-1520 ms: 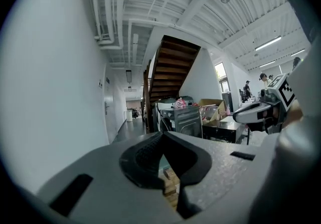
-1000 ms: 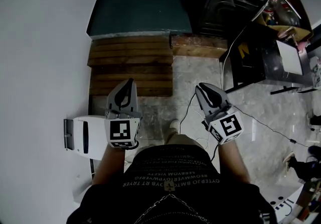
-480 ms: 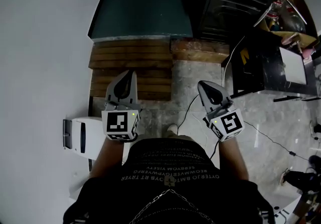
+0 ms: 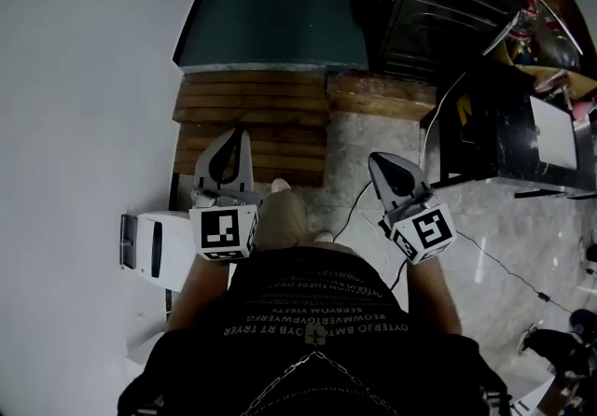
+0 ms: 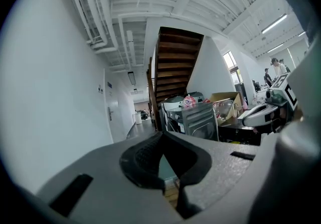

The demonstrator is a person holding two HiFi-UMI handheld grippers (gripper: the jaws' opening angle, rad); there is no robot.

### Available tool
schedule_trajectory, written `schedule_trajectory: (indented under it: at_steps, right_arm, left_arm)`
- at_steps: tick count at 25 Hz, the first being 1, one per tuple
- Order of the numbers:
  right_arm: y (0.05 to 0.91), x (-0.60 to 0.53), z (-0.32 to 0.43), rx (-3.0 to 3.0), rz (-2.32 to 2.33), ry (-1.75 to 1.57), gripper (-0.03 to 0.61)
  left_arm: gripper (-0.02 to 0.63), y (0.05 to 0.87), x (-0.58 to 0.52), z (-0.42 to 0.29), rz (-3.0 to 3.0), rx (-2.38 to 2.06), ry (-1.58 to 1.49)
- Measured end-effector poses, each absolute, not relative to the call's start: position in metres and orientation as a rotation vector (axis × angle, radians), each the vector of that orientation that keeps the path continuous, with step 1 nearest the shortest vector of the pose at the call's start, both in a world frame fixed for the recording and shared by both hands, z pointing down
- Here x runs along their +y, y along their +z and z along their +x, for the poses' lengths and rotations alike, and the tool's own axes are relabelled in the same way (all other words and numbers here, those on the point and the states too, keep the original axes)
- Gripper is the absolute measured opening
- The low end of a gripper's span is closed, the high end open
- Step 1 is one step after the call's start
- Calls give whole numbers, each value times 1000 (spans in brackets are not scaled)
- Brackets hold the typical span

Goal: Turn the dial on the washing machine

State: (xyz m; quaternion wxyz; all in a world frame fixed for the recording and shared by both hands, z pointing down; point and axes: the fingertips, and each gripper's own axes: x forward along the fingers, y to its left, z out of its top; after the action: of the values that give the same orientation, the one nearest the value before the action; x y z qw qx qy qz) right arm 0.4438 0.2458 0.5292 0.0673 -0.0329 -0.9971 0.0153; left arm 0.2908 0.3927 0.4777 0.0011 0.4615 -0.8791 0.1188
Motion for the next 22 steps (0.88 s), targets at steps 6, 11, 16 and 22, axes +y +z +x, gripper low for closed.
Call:
schedule_trajectory:
  at_steps: [6, 11, 16, 22]
  right_arm:
    - [525, 235, 407, -3014, -125, 60, -3]
    - [532, 218, 361, -2980, -135, 126, -3]
    - [545, 194, 287, -2943, -165, 110, -3]
    - [553, 167, 183, -2925, -199, 111, -3]
  left_arm:
    - [6, 488, 389, 255, 1426, -2739, 327]
    - [6, 505, 370, 209, 1425, -2702, 309]
    - [6, 526, 345, 146, 1398, -2652, 320]
    - [6, 544, 314, 49, 1392, -2631, 338]
